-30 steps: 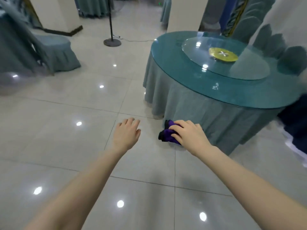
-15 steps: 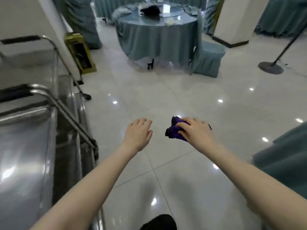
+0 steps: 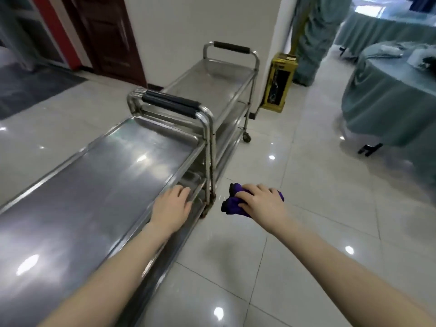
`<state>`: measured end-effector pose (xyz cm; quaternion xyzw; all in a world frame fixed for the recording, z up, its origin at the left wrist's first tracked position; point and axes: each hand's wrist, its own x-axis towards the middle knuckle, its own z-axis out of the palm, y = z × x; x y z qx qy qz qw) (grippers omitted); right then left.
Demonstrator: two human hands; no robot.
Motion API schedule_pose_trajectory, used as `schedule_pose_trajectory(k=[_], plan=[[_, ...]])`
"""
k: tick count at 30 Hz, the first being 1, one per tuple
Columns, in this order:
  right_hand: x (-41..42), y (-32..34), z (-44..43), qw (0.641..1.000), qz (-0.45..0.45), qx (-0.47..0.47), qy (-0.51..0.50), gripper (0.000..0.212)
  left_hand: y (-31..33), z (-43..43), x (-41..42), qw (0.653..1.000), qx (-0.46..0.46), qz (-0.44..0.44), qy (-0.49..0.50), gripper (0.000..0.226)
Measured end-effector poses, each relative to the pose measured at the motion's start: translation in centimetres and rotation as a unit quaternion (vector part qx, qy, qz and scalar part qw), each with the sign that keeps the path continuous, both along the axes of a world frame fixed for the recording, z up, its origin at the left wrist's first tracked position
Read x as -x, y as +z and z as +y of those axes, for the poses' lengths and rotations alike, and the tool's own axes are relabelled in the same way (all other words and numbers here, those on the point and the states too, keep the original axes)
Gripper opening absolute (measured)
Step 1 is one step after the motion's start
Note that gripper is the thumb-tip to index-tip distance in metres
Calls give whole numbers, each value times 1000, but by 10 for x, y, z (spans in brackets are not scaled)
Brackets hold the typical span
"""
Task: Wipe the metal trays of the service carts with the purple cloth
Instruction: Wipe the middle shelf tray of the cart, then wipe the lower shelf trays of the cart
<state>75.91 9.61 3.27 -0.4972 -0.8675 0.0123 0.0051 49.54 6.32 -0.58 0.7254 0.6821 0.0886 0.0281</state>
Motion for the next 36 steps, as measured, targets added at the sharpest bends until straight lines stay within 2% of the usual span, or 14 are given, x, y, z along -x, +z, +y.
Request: schedule_pose_trajectory(k=[4,9,12,15,19,23,28,32,36], plan=[[38,-8,65,992,-30,35,118,31,-5,1,37,991,25,-9,130,39],[100,-21,118,961,-50,75,262,35,-12,-27,56,960,9,0,280,28],[135,-44,133,931,-61,102,345,36,-34,-53,50,925,30,-35,377,27],[162,-75,135,890,-61,107,439,36,-57,-77,30,893,60,-34,444,35],[184,-118,115,838,-84,154,516,36,-91,-110,3,832,102,-76,541,37],[205,-164,93,801,-88,186,562,36,-135,-143,-6,789,130,-82,595,39],[255,-237,65,773,-84,175,603,39,-209,-166,13,758,142,-75,632,38],[300,-300,32,741,-42,151,652,37,-282,-185,37,743,119,-62,655,37],[346,-356,3,722,26,121,681,32,-346,-201,61,755,91,-43,648,35]])
